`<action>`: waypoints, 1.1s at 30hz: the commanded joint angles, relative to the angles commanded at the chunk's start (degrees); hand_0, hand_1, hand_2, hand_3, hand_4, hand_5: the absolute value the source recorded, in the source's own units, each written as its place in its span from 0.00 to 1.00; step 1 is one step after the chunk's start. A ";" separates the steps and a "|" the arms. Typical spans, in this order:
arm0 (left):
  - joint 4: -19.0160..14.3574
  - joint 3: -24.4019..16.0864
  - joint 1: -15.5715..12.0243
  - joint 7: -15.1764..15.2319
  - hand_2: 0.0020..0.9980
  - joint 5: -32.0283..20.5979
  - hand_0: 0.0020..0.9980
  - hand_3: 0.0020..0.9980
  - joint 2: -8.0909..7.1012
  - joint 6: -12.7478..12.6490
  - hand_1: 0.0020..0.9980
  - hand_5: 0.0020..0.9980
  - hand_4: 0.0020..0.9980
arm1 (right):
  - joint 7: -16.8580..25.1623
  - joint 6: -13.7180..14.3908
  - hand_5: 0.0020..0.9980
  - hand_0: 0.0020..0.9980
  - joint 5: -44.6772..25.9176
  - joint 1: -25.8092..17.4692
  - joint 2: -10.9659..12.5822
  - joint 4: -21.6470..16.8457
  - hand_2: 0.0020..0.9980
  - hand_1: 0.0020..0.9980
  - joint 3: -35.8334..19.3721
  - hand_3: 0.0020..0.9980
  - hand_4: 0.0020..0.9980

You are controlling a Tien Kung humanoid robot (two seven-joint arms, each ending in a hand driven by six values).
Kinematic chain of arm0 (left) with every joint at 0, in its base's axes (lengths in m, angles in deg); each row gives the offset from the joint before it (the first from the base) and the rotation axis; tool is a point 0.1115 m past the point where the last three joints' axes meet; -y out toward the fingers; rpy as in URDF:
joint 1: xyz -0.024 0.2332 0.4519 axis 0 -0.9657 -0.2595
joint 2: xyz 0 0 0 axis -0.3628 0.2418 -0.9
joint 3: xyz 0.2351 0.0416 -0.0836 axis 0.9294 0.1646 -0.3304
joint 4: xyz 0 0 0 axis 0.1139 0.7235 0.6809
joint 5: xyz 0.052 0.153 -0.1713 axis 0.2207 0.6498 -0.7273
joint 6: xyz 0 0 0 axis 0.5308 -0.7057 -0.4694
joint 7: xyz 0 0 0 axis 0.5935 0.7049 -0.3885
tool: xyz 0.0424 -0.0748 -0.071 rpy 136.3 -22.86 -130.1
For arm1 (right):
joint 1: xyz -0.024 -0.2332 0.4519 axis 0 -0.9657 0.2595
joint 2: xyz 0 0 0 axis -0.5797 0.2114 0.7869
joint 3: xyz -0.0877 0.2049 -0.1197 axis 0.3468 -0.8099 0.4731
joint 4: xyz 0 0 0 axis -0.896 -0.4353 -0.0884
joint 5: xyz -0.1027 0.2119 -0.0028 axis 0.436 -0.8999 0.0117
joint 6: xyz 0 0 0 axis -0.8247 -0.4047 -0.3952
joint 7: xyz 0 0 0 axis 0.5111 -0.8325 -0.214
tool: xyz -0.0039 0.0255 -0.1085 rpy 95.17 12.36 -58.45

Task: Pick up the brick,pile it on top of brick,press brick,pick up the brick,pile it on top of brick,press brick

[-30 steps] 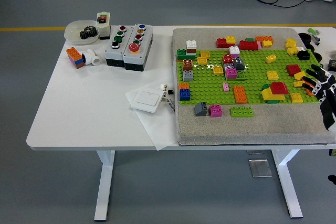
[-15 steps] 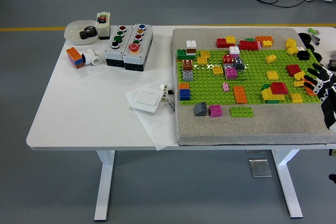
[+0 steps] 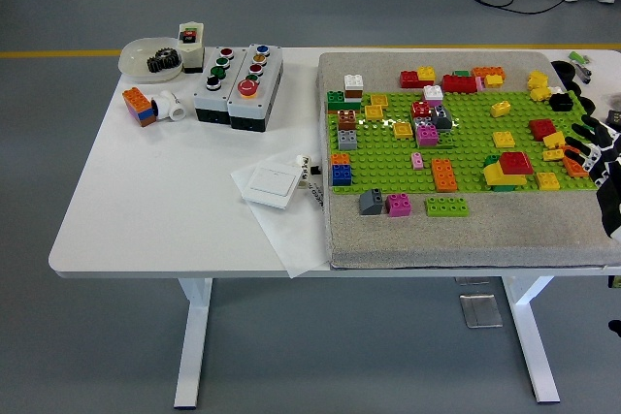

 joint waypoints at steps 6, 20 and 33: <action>-0.01 0.15 0.07 0.10 0.82 -0.31 0.80 0.64 0.01 -0.05 0.80 0.65 0.66 | -0.12 -0.06 0.81 0.85 -0.01 0.06 -0.13 0.15 0.82 0.80 -0.09 0.83 1.00; -0.04 0.30 0.07 0.13 0.81 -0.53 0.81 0.64 0.03 -0.04 0.79 0.66 0.66 | -0.30 -0.12 0.81 0.85 -0.28 0.10 -0.31 0.51 0.82 0.80 -0.31 0.83 1.00; -0.01 0.16 -0.01 0.04 0.82 -0.38 0.81 0.64 0.12 -0.02 0.79 0.65 0.66 | -0.30 -0.11 0.82 0.86 -0.34 -0.02 -0.29 0.51 0.82 0.81 -0.33 0.83 1.00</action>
